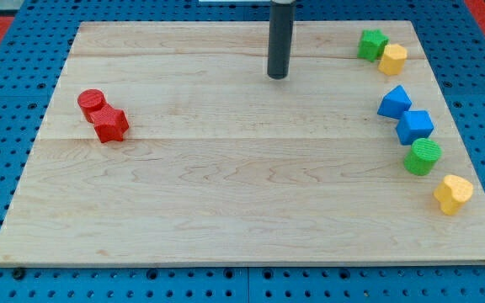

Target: Separate the hexagon from green star

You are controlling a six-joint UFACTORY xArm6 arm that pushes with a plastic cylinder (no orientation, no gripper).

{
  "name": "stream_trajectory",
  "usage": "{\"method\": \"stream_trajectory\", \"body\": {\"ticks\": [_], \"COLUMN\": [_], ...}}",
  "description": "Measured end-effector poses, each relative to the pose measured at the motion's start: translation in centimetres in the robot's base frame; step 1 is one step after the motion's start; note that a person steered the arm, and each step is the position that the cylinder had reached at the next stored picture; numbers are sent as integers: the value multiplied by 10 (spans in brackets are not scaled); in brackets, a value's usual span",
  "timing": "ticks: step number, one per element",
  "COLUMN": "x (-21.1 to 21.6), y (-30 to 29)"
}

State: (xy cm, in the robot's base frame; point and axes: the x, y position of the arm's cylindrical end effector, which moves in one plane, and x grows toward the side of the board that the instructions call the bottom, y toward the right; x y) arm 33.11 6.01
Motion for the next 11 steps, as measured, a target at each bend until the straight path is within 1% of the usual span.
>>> {"method": "stream_trajectory", "body": {"ticks": [3,4,5,6,7,8,9,10,11], "x": [-4,-16,-49,-72,-71,-48,-38,-38,-22], "y": [218,264,270,253,198,149,145,171,158]}}
